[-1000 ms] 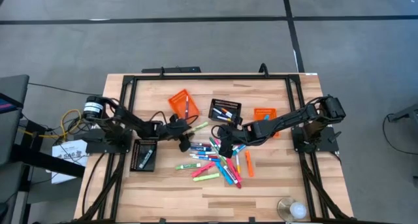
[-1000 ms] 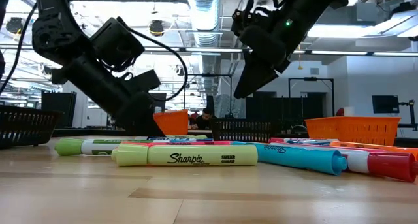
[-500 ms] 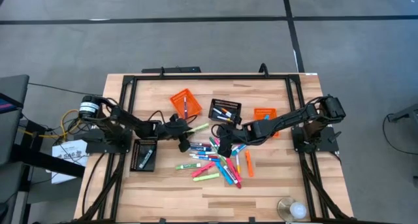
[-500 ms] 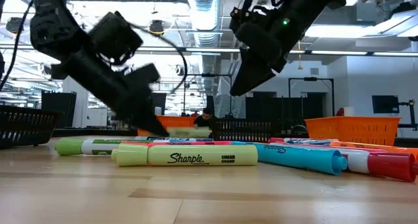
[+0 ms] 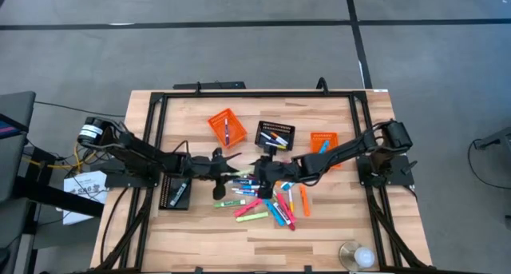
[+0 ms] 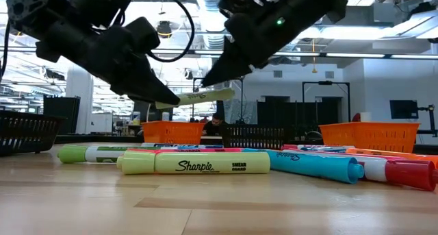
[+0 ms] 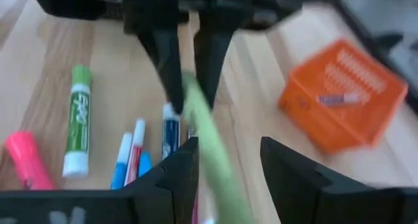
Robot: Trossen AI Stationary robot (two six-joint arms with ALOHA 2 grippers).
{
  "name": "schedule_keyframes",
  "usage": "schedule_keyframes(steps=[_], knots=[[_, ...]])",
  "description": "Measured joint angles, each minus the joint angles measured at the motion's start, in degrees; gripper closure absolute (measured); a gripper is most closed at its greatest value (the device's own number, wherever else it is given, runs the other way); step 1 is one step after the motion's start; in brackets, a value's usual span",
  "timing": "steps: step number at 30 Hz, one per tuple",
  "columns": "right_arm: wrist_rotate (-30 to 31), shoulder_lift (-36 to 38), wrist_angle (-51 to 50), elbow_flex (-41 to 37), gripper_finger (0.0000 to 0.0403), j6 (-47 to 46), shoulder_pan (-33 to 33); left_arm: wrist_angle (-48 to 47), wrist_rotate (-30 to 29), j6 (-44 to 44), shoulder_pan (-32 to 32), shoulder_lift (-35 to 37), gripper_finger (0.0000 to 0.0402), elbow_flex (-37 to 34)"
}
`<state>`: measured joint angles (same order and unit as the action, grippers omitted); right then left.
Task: Pick & Place Markers
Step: Put the light green highlighter into the right orange bin
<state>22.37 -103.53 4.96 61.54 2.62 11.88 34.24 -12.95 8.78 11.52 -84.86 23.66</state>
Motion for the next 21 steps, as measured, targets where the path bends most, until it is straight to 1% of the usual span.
schedule_keyframes(steps=[3, 8, 11, 15, 21], knots=[[-0.40, -2.05, 3.95, 0.00, 0.0241, 3.42, 0.54, -0.18, 0.03, 0.00, 0.09, -0.24, 0.0325, -0.02], [-3.39, -5.58, 4.60, 0.11, 0.0234, 4.97, 0.44, -0.62, 0.20, -1.32, 0.20, -0.33, 0.0325, -0.07], [-3.47, -7.64, 4.51, 0.00, 0.0235, 4.95, -0.52, 0.33, 0.03, -1.46, 0.25, -0.30, 0.0326, -0.06], [-3.09, -8.32, 4.94, -0.04, 0.0245, 4.93, -1.66, 0.15, -0.08, -1.46, 0.25, -0.22, 0.0321, 0.02], [-3.10, -8.12, 5.80, -0.04, 0.0272, 4.93, -1.73, 0.21, -0.07, -1.27, 0.27, -0.22, 0.0320, 0.02]])
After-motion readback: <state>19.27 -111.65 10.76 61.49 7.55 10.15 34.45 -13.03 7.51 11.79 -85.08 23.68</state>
